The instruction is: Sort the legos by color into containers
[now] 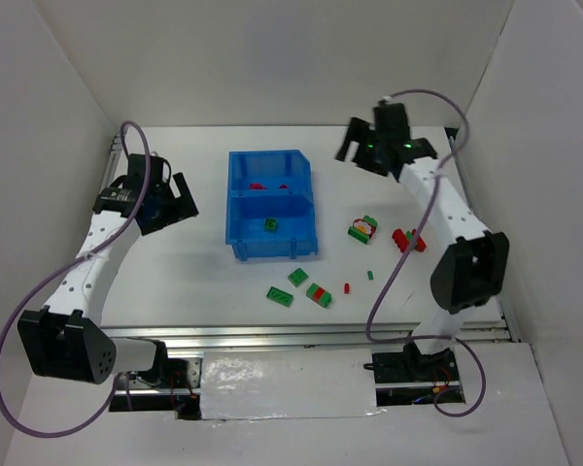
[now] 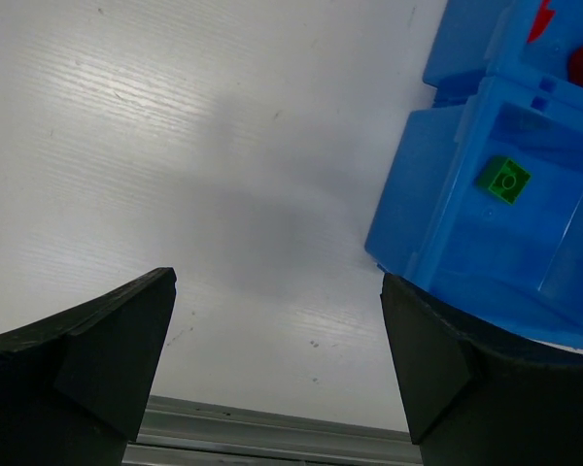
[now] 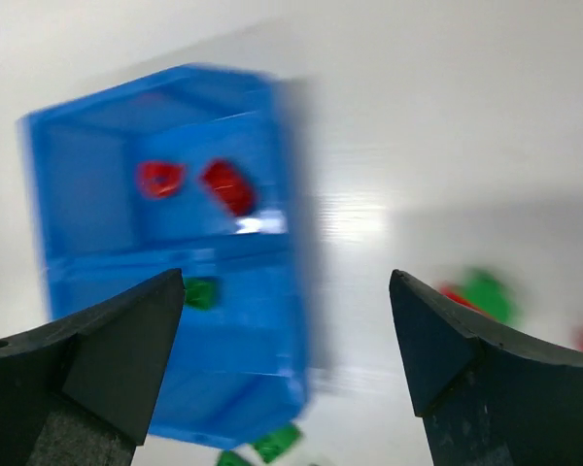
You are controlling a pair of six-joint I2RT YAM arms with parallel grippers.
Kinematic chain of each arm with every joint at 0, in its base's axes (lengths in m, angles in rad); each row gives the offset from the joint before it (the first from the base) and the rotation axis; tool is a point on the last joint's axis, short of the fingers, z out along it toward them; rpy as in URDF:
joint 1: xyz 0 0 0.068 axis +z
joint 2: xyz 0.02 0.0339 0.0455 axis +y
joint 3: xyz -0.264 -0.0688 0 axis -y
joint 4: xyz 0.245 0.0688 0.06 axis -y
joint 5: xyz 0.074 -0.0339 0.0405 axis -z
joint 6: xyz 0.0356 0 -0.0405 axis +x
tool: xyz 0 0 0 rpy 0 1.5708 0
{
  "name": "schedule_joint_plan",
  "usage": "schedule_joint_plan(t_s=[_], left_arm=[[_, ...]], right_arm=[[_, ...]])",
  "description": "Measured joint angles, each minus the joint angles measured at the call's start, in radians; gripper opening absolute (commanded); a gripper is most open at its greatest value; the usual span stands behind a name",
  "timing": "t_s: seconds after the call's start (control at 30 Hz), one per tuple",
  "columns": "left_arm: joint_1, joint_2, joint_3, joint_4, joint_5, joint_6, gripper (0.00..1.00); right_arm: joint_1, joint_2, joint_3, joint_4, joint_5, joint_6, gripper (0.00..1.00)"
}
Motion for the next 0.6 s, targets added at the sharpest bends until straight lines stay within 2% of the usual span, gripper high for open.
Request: schedule_joint_plan(t_s=[0.13, 0.27, 0.37, 0.6], left_arm=[[-0.037, -0.062, -0.055, 0.018, 0.009, 0.022, 1.0], [-0.066, -0.199, -0.214, 0.069, 0.03, 0.027, 1.0], [-0.068, -0.307, -0.326, 0.12, 0.031, 0.045, 1.0], [-0.127, -0.422, -0.346, 0.168, 0.01, 0.075, 1.0]], right_arm=[[-0.21, -0.14, -0.194, -0.048, 0.056, 0.002, 0.95], [-0.227, -0.171, -0.352, -0.102, 0.071, 0.006, 0.96], [-0.238, -0.15, -0.397, -0.143, 0.082, 0.023, 0.97], [-0.302, -0.09, -0.456, -0.141, 0.138, 0.02, 1.0]])
